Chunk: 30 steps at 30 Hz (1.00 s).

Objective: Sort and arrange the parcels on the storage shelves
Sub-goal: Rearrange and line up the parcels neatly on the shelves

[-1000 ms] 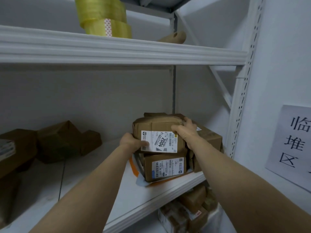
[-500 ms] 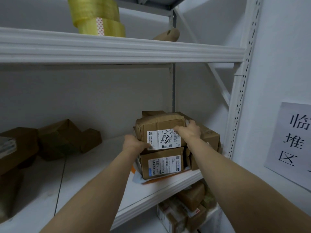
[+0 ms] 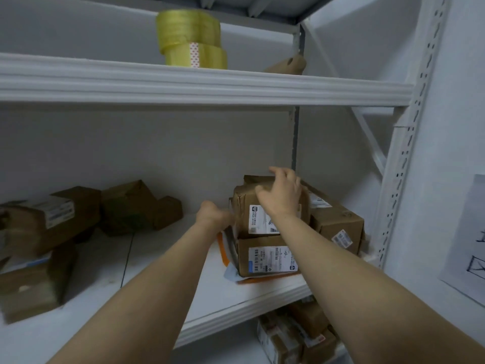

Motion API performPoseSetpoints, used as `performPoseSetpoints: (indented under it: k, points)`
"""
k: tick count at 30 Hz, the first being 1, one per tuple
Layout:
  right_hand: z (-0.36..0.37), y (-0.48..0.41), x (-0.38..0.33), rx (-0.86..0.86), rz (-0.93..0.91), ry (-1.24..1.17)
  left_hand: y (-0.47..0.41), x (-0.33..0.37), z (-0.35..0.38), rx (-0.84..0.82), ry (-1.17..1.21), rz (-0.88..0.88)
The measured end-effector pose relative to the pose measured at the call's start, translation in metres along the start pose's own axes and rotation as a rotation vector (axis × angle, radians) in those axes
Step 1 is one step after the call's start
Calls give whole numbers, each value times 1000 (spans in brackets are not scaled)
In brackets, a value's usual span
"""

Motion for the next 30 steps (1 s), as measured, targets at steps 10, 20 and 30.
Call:
performPoseSetpoints:
  k: [10, 20, 30]
  points:
    - [91, 30, -98, -386, -331, -36, -21, -27, -94, 156, -202, -40]
    - [226, 7, -174, -662, -239, -85, -100, -60, -193, 285, -614, -42]
    - [320, -21, -213, -684, -230, 102, -169, -68, -220, 228, -783, 119]
Point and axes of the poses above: each hand's wrist, its own y-axis away from the middle knuckle, its own z-axis out of the palm, x = y × z, the point moved 2 cm from there along -y, towards the middle knuckle, and after that the axes turned 13 degrees about y, right-handed, at the moved point
